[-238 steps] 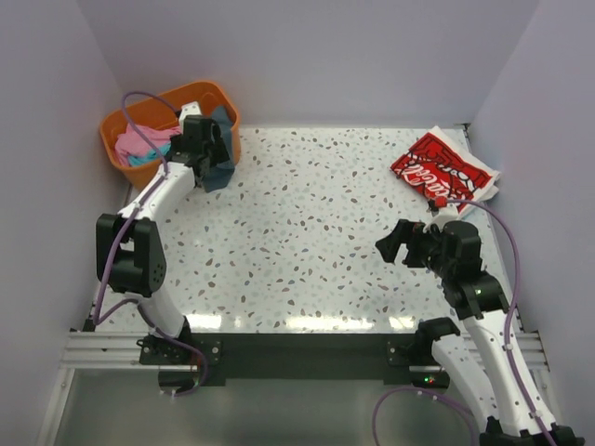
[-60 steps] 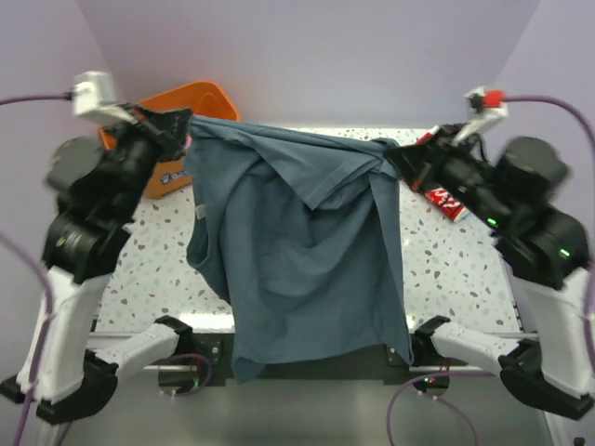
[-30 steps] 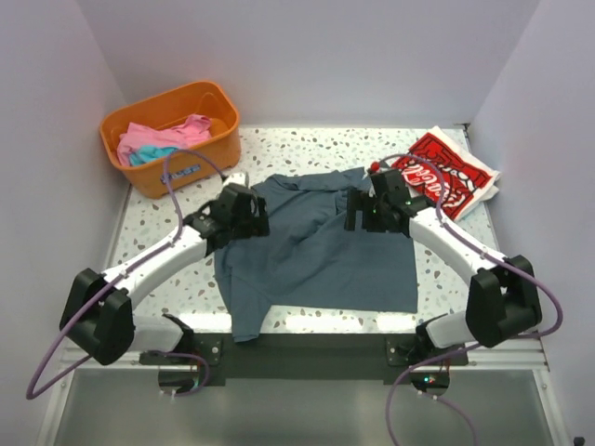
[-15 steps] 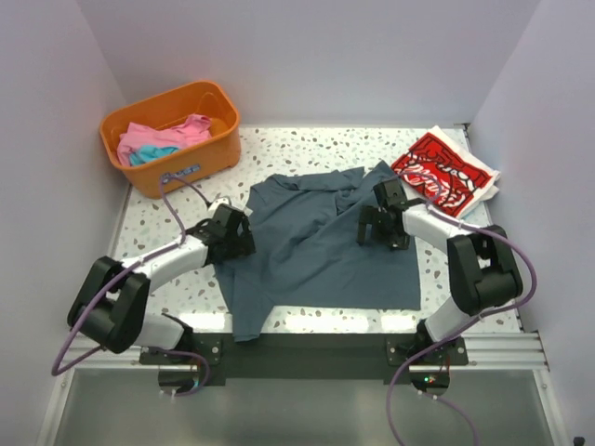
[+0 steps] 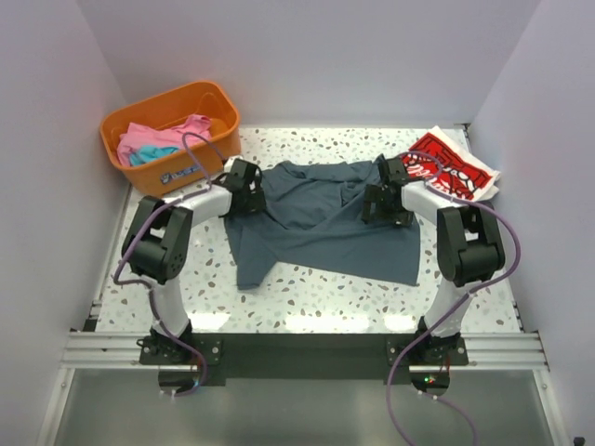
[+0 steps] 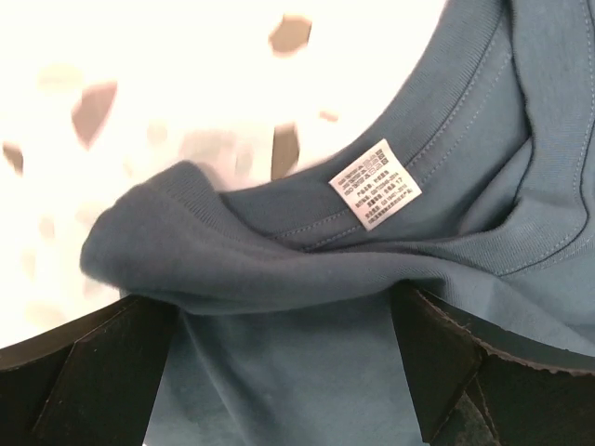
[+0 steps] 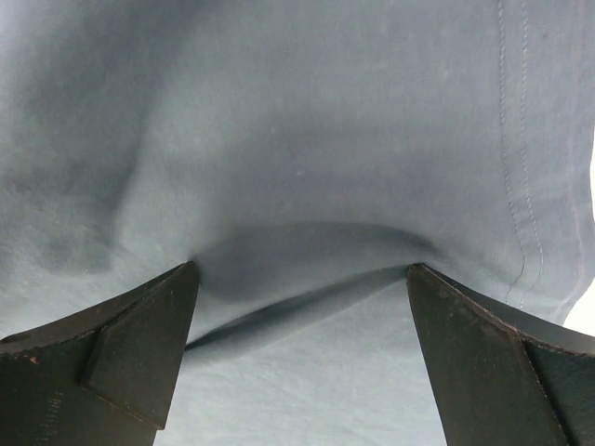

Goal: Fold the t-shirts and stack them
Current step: Flatten the tshirt out

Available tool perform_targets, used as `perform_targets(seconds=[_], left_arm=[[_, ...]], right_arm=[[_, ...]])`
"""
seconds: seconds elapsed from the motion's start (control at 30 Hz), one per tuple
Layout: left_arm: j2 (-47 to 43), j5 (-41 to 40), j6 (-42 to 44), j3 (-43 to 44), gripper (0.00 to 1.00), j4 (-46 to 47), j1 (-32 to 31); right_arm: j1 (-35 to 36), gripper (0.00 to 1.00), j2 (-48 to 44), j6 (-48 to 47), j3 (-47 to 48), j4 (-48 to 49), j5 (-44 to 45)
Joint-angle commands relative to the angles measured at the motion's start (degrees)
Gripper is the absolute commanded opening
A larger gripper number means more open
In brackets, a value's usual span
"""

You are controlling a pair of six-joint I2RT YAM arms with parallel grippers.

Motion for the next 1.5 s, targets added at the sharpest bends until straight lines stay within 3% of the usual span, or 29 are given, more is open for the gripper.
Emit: perform_targets(seconds=[0.0, 0.17, 0.23, 0.43, 0.57, 0.63, 0.77, 0.87, 1.03, 1.13, 1.23, 1.33, 1.37, 1.4, 1.47], left_arm=[[2.57, -0.31, 4.17, 7.00, 1.00, -1.61, 2.51], [-0.49, 5.41, 7.52, 13.25, 1.00, -3.01, 2.60], [-5.49, 6.65, 7.43, 12.38, 1.00, -3.71, 2.60], [-26.49, 5.43, 2.52, -4.98, 1.00, -7.32, 2.51], [-40.63, 4.54, -4.94, -17.21, 1.00, -13.81, 2.60], [-43.82, 5.60, -7.14, -20.20, 1.00, -15.84, 2.60], [-51.71, 17.51, -8.65, -27.69, 1.00, -14.71, 2.43], [-56.21, 26.92, -9.52, -33.14, 1.00, -6.66, 1.90], [-52.46, 25.73, -12.16, -35.79, 0.98, -3.02, -3.27], [-46.57, 22.49, -13.83, -34.48, 0.89, -1.00, -8.10], [-41.12, 19.23, -15.06, -31.93, 0.71, -1.87, -10.57], [-39.53, 17.57, -15.77, -30.96, 0.45, -1.26, -11.90], [-39.70, 16.34, -16.20, -30.61, 0.21, -2.13, -12.34], [-39.87, 15.28, -16.47, -30.08, 0.05, -2.92, -12.78], [-40.40, 11.95, -16.39, -28.32, 0.00, -4.76, -14.53]], right_arm=[[-0.50, 0.99, 2.94, -2.51, 0.84, 0.15, 0.08], [-0.41, 0.99, -1.36, -4.09, 0.93, 0.59, -4.22], [-0.41, 0.99, -4.08, -4.18, 0.49, 1.03, -8.86], [-0.41, 0.99, -18.57, -2.26, -2.40, 0.51, -14.69], [-0.32, 0.99, -29.98, 0.82, -7.75, -2.39, -12.85], [-0.41, 0.99, -33.26, 1.44, -10.13, -2.84, -12.85], [-0.41, 0.99, -40.03, 2.14, -17.24, -4.86, -13.38], [-0.41, 0.99, -44.08, 2.76, -21.37, -5.65, -12.59], [-0.41, 0.99, -47.16, 3.73, -24.12, -6.35, -12.32], [-0.32, 0.99, -47.33, 3.20, -24.20, -7.40, -11.88], [-0.41, 0.99, -47.77, 3.03, -24.38, -8.02, -10.83], [-0.41, 0.99, -48.30, 2.85, -24.82, -8.38, -10.21], [-0.32, 0.99, -48.56, 2.85, -24.91, -8.38, -10.04], [-0.41, 0.98, -48.65, 2.94, -24.99, -8.46, -10.03], [-0.41, 0.99, -48.83, 2.94, -25.26, -8.38, -10.04]])
